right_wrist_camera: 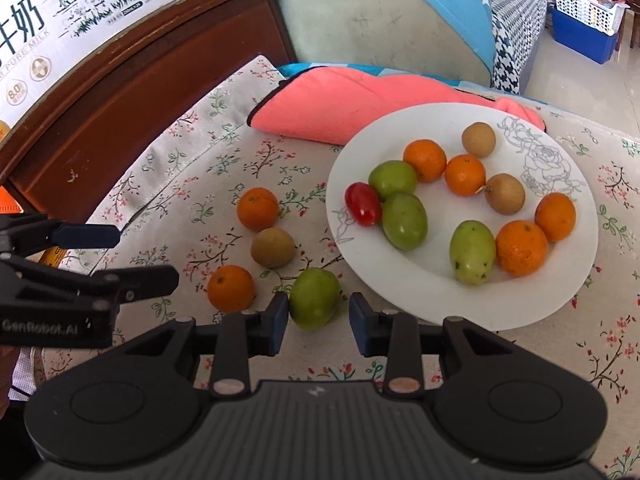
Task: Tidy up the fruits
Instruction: 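Grasp an orange with the left gripper while the right gripper grasps a green fruit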
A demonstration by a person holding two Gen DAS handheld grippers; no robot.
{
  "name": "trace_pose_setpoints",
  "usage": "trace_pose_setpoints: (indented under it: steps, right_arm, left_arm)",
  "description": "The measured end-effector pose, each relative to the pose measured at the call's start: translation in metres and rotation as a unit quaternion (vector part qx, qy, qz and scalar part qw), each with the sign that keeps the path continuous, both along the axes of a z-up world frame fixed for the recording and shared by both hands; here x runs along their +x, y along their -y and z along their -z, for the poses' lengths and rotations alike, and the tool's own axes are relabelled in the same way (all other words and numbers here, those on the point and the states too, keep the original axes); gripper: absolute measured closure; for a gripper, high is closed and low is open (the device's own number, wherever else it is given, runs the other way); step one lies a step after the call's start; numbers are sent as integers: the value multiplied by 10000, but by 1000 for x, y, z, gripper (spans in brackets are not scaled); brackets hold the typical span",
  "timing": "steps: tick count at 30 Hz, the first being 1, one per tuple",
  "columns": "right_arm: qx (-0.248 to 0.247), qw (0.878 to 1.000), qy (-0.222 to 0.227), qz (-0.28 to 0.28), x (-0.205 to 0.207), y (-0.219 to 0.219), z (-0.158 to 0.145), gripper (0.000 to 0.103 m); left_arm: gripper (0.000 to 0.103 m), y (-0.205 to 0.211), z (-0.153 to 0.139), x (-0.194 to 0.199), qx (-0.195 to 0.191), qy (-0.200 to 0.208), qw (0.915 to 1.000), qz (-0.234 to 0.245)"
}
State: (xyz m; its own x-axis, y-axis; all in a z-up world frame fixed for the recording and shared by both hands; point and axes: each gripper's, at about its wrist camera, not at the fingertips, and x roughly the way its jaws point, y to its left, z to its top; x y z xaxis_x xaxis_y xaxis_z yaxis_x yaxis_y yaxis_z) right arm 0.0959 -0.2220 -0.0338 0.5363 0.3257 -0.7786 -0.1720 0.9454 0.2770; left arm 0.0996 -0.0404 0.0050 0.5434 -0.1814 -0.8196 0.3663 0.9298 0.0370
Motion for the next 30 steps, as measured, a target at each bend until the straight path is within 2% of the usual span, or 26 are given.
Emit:
trace_pose_setpoints:
  steps: [4,16,19,21,23,25,28,30]
  right_arm:
    - [-28,10000,32,-42,0,-1,1,75]
    - [170,9998,135,21,-6,12,-13,75]
    - [216,9996,161,36,-7,13,-16,75]
    - [251,9995,169,38,-7,14,-18,75]
    - [276,9994,180,49,-7,15,-19,75]
    - [315,9993,184,60,-7,16,-20,75]
    - [357,9992,183,73,-8,18,-21,75]
    - [370,9991,191,87,-8,19,-22,75]
  left_arm:
    - [22,9,4,-4,42,35,9997,250]
    - [26,29,20,-4,-219,-48,9982,554]
    - [36,33,24,-2,-225,-104,9980,584]
    - [46,34,27,-2,-261,-159,9978,591]
    - [61,34,31,0,-286,-255,9976,574]
    - [64,34,33,1,-287,-291,9978,530]
    - [75,34,32,2,-345,-258,9977,532]
    - [76,35,31,3,-405,-293,9975,493]
